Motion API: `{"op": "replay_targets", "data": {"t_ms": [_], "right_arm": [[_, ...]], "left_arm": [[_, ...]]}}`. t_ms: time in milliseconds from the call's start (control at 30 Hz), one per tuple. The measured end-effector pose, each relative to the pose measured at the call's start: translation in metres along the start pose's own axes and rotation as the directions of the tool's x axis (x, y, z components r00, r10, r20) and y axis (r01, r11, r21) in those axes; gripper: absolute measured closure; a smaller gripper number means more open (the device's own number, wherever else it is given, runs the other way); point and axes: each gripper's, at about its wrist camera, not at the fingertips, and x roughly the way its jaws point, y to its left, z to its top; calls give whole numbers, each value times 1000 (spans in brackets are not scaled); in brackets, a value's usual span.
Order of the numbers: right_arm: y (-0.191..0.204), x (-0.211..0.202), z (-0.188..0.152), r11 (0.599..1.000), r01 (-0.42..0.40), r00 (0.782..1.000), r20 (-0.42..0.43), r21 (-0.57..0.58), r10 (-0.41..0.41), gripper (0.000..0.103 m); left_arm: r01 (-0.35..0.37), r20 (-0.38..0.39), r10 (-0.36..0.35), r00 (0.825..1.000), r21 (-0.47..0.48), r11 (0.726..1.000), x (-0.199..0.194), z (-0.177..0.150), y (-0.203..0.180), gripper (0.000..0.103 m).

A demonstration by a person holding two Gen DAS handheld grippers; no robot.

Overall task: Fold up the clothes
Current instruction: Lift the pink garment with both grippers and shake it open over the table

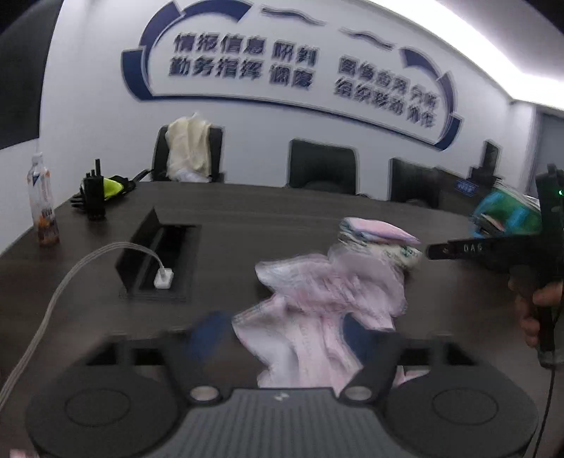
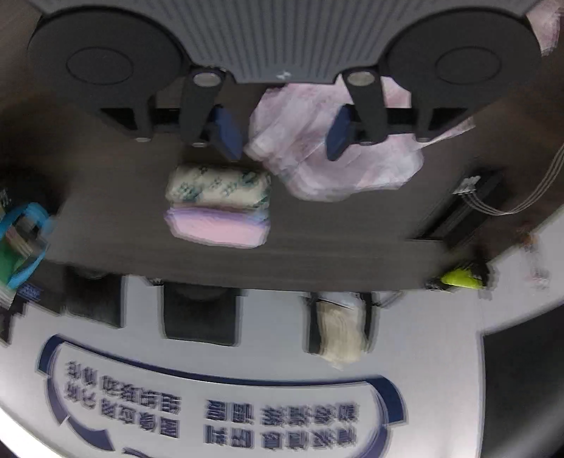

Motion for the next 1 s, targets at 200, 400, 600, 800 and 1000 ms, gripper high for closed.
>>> {"op": "replay_targets", "data": {"t_ms": [200, 400, 600, 800, 1000], "right_arm": [[51, -50, -104, 972, -230, 971, -74, -39, 227, 28], [87, -65, -135, 976, -214, 975, -75, -34, 211, 20], [99, -59, -139, 974, -214, 974, -94, -76, 207, 91], [43, -77, -136, 953, -250, 965, -31, 173, 259, 101], [-11, -109, -153, 923, -184, 979, -24, 337, 204, 101]], "left_arm": [[-102, -75, 120, 990, 215, 971, 22, -63, -21, 16], [-139, -125, 137, 983, -2, 990, 25, -60, 15, 17], [-96, -180, 81, 980, -77, 992, 36, -57, 27, 102], [-106, -127, 88, 988, -137, 985, -21, -59, 21, 103], [-65, -142, 39, 989, -186, 980, -68, -73, 16, 103]]}}
